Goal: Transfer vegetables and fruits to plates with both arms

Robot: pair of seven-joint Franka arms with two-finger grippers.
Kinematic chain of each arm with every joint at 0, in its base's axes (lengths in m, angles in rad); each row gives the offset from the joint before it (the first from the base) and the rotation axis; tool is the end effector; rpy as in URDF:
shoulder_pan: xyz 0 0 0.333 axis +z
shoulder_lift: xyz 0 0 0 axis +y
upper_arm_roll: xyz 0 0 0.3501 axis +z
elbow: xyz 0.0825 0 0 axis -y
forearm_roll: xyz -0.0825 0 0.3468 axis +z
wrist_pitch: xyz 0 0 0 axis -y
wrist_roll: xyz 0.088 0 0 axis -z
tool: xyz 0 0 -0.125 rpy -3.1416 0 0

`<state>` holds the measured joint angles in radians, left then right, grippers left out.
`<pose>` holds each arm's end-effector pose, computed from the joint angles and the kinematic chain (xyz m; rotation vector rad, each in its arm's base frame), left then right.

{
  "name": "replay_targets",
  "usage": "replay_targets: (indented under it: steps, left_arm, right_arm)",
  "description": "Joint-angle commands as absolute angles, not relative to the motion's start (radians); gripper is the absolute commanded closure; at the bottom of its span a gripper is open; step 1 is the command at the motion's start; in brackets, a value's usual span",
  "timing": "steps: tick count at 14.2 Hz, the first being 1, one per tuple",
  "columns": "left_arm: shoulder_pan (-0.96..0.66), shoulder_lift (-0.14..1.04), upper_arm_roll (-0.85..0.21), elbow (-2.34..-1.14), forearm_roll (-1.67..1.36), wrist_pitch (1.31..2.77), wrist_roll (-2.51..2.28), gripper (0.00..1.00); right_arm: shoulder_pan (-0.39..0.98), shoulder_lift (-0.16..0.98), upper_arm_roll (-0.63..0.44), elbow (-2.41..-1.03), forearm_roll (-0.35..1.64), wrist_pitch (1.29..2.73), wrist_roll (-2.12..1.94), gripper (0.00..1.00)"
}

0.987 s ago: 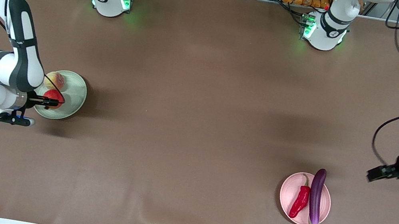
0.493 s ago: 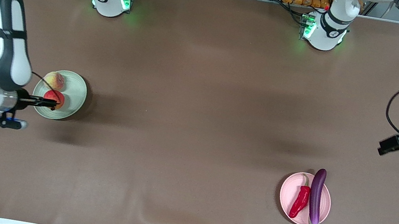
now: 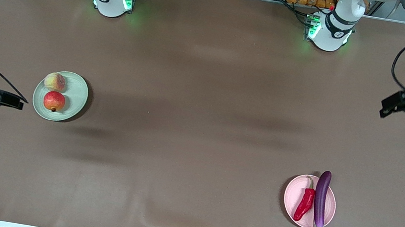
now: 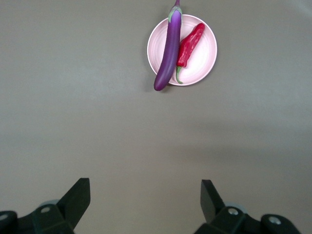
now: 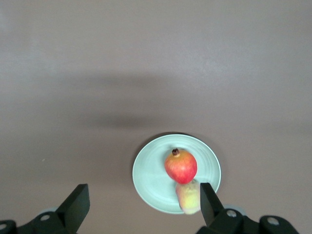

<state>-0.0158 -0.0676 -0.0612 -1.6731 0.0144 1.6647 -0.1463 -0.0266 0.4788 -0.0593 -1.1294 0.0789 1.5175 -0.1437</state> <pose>0.5019 -0.0382 0.6387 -3.1265 -0.1070 -0.0951 0.6595 -0.0364 0.5433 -3.0760 -0.0983 0.1288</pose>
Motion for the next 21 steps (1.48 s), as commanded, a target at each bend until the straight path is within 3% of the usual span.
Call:
replay_targets:
  steps: [1,5,8,12,21]
  left_arm:
    - [0.005,-0.054,-0.084,-1.576,0.017,1.55,-0.137,0.0]
    - [0.006,-0.058,-0.11,-1.56,0.015,1.474,-0.063,0.0]
    - [0.011,-0.057,-0.107,-1.562,0.012,1.473,-0.045,0.0]
    - [0.011,-0.057,-0.097,-1.571,0.012,1.428,0.008,0.0]
    - [0.02,-0.06,-0.095,-1.569,0.008,1.439,0.002,0.0]
  right_arm:
    - [-0.014,0.347,-0.057,-1.072,0.087,1.422,-0.146,0.0]
    - [-0.011,0.235,-0.066,-1.083,0.091,1.275,-0.056,0.0]
    - [0.015,0.158,-0.061,-1.216,0.078,1.264,-0.012,0.0]
    - [0.015,-0.066,-0.052,-1.586,0.075,1.492,-0.017,0.0]
    - [-0.048,-0.066,0.003,-1.565,0.063,1.488,-0.026,0.0]
